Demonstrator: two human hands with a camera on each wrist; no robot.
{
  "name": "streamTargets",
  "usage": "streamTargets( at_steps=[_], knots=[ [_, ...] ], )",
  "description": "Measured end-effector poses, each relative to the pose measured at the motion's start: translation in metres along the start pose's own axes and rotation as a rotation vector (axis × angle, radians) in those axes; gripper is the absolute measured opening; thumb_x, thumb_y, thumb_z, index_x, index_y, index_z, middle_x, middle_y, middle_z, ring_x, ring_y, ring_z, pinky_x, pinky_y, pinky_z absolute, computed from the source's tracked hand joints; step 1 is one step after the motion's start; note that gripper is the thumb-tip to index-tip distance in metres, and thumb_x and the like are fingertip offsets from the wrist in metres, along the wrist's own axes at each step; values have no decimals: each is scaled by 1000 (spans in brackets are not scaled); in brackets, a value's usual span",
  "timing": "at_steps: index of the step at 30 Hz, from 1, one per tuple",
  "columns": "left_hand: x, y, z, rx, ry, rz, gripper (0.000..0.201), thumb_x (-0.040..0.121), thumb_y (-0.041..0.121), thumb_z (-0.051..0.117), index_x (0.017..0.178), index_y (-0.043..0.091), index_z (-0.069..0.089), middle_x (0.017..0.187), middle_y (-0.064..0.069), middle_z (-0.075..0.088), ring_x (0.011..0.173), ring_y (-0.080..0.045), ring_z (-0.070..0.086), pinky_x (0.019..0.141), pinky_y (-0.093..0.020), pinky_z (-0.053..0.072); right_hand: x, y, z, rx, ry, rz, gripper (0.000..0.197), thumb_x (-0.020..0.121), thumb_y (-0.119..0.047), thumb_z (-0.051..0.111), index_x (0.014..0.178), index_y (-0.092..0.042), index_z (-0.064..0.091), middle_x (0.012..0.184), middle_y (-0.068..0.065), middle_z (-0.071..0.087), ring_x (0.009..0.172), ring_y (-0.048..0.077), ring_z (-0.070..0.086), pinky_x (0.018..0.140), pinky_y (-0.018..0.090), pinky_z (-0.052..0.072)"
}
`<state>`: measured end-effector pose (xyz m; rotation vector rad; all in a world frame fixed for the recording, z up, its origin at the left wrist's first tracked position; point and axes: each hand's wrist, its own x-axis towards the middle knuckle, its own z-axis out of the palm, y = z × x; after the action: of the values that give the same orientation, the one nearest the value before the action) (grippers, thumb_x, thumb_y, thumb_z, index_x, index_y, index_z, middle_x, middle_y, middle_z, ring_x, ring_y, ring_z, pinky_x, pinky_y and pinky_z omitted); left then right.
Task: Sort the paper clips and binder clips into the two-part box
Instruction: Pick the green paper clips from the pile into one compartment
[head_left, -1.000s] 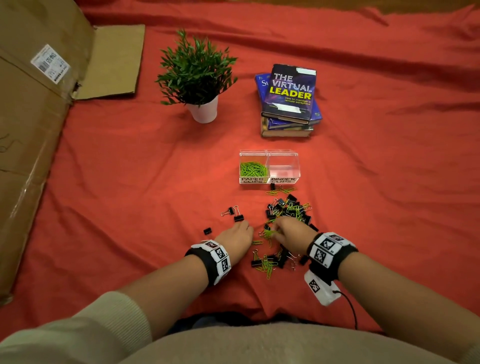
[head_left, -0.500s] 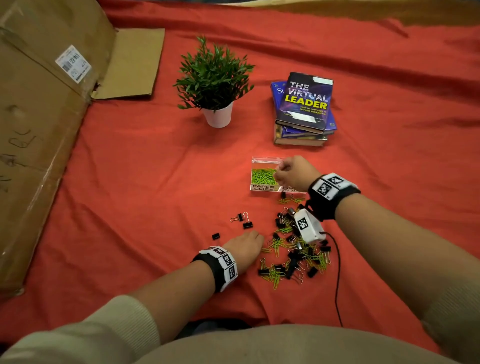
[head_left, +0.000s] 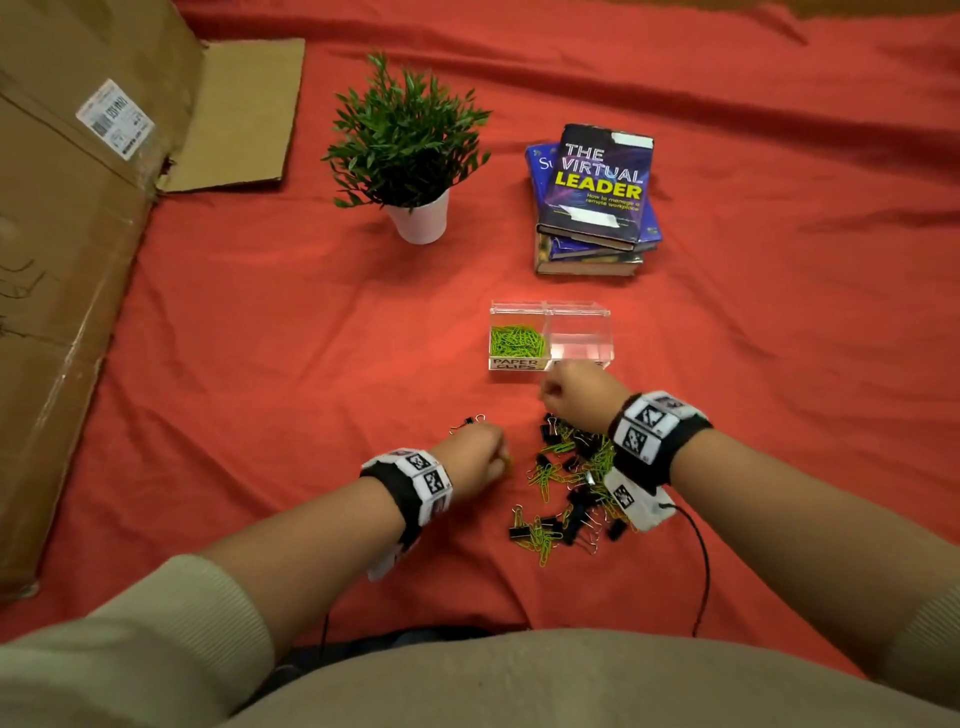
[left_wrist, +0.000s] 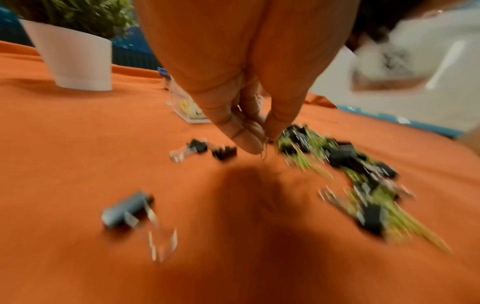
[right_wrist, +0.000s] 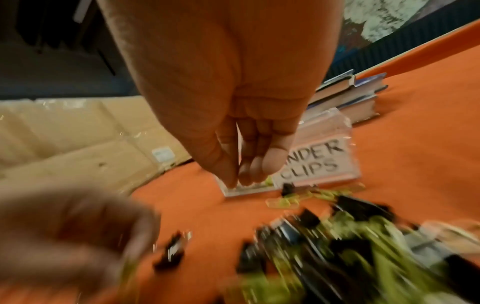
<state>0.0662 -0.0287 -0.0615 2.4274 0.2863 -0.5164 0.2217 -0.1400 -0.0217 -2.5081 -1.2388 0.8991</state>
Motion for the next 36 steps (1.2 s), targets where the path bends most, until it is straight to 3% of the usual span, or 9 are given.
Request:
streamTargets(
  at_steps=[3, 7, 13, 18, 22, 27, 29, 31, 36],
  knots=[
    [19, 6, -31, -120, 115, -40, 11, 88, 8, 56, 96, 5, 62, 96, -10, 63, 87, -24, 59, 81, -29, 46, -22, 22, 30, -116, -114, 42, 22, 85, -7, 49, 97, -10, 67, 104, 7, 63, 96, 24, 60, 81, 36, 53],
    [57, 16, -71, -136, 245, -71, 9, 87, 6, 56, 94, 4, 61, 92, -11, 65, 78, -18, 53, 72, -27, 44, -37, 32, 55, -154, -9, -26, 27, 86, -12, 54, 113, -8, 58, 115, 7, 53, 114, 26, 46, 93, 39, 45],
    [91, 22, -92, -36, 310, -154, 13, 87, 3, 52, 95, 2, 63, 106, -16, 64, 97, -30, 59, 84, -35, 47, -36, 33, 68, -173, 54, -68, 25, 91, -12, 50, 112, -4, 59, 114, 10, 58, 111, 27, 45, 97, 36, 40],
    [90, 20, -85, -34, 335, -170, 16, 88, 10, 60, 103, 7, 61, 114, -12, 54, 103, -26, 55, 90, -33, 44, -40, 34, 68, -107, 56, -66, 22, 93, -11, 47, 106, -5, 64, 108, 10, 62, 106, 26, 50, 94, 32, 41],
    [61, 28, -59, -20, 319, -62, 9, 86, 9, 57, 94, 10, 59, 106, -9, 55, 94, -23, 56, 87, -34, 47, -44, 32, 51, 155, 113, 47, 22, 92, -11, 52, 108, -11, 66, 103, 4, 66, 87, 19, 62, 74, 24, 47],
    [26, 39, 3, 101, 57, 46, 15, 88, 13, 53, 102, 13, 61, 108, -6, 57, 99, -24, 57, 83, -33, 47, -48, 41, 30, 469, 53, 222, 21, 94, -15, 54, 111, -21, 65, 83, -6, 62, 49, 11, 46, 42, 17, 40],
    [23, 39, 21, 131, 17, 95, 22, 88, 14, 54, 109, 15, 61, 111, -6, 56, 102, -26, 57, 81, -34, 48, -51, 46, 20, 610, 24, 290, 18, 95, -14, 51, 100, -20, 66, 80, 0, 62, 52, 10, 47, 46, 15, 41],
    [23, 38, 29, 159, 4, 114, 27, 89, 12, 53, 114, 17, 62, 113, -7, 54, 103, -27, 57, 80, -37, 50, -53, 49, 17, 840, 28, 341, 21, 95, -8, 46, 89, -16, 64, 80, 5, 60, 64, 15, 54, 64, 25, 48],
    [27, 31, 30, 229, 27, 90, 22, 89, 9, 55, 111, 6, 56, 111, -12, 51, 104, -32, 54, 83, -42, 48, -58, 48, 24, 1320, 8, 365, 28, 88, 4, 28, 75, -2, 52, 75, 11, 49, 64, 21, 50, 59, 30, 43]
  ],
)
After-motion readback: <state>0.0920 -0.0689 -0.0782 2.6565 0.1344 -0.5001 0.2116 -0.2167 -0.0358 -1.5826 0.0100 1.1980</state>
